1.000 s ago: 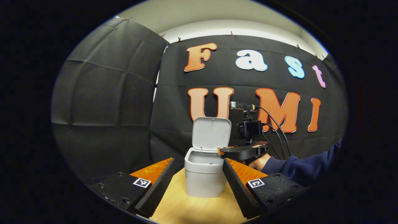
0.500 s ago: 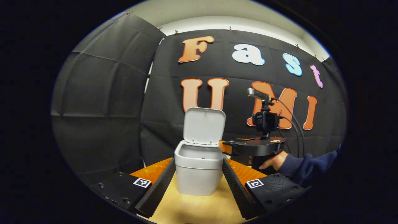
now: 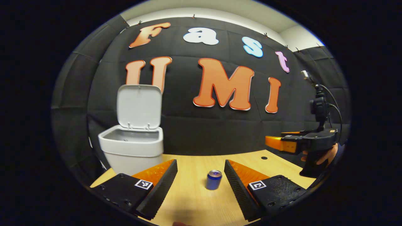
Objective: Press the lid of the desktop garbage bin to open it, pick up the crumpled paper on the desktop and throw it into the bin, then pick up the pop can on the desktop and drop it into the bin, and finally close the garbage bin lid.
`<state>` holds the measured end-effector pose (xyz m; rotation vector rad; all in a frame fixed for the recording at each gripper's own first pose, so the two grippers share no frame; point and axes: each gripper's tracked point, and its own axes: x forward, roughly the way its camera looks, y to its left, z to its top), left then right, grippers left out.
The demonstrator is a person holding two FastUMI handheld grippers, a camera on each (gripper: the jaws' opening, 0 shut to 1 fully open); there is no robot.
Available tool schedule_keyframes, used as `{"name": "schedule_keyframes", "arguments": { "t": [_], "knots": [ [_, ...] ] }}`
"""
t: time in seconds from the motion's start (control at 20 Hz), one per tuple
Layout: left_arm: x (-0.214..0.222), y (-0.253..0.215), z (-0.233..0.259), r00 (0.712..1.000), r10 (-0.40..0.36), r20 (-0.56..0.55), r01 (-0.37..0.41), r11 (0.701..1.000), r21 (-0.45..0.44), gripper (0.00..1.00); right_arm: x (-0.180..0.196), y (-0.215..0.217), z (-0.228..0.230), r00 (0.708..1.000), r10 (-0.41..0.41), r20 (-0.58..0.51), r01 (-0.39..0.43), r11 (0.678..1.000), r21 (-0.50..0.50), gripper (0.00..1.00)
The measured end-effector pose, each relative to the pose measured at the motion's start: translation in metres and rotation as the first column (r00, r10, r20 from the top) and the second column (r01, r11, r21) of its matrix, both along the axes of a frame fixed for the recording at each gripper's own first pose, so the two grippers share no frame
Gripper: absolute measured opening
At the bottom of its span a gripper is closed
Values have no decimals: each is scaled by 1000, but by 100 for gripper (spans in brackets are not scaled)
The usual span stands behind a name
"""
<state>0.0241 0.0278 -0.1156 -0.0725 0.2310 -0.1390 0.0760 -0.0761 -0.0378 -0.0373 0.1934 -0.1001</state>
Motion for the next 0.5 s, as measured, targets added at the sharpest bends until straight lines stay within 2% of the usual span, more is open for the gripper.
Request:
{"name": "schedule_keyframes", "arguments": {
  "t": [0.2,0.35,0.5],
  "knots": [
    [30,-44,-55,997,-48,-55,51,998,47,95,-31,-58,-10,993,-118,-27,119,993,16,94],
    [60,-61,-119,990,-51,-129,61,995,76,95,-41,-70,-20,987,-143,-73,145,989,20,94],
    [86,-70,-193,969,-42,-244,66,994,89,96,-45,-69,-25,984,-139,-109,139,990,-7,94]
  ]
}}
